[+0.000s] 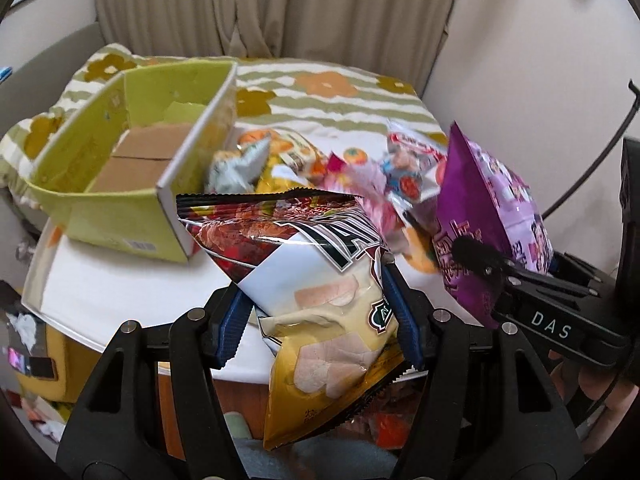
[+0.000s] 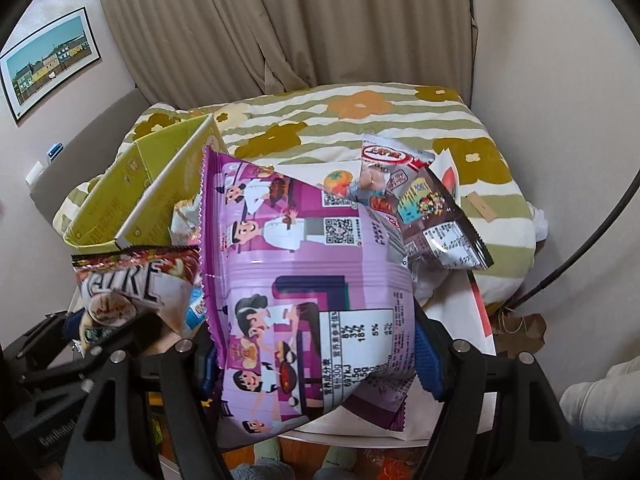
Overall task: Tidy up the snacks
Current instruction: 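Carry the chip bag with the left tool into the yellow-green box and release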
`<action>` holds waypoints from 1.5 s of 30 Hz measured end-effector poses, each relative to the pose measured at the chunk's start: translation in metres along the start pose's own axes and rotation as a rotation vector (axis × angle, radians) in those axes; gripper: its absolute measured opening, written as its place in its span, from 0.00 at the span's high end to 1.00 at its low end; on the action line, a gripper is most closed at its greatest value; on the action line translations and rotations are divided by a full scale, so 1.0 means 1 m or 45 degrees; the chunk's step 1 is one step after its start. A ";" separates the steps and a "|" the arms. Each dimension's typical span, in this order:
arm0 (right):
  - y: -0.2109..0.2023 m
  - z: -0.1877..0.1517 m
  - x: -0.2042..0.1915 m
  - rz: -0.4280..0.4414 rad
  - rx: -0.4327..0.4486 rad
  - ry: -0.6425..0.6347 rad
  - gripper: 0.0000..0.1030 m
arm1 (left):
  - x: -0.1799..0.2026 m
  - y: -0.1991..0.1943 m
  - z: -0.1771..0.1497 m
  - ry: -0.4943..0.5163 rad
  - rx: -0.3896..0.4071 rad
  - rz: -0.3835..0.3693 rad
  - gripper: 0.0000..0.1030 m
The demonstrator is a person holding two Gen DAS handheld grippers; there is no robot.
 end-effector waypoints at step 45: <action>0.166 0.139 -0.259 0.043 -0.179 0.040 0.31 | -0.308 0.088 0.152 0.165 -0.108 -0.007 0.01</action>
Point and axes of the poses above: each gripper's, at about its wrist camera, not at the fingertips, and y roughly the way its jaws point, x to its right, z to its top, the point moved 7 cm from there along y, roughly the way its jaws point, and after that the axes turned 7 degrees about z, right-handed, at the moved point
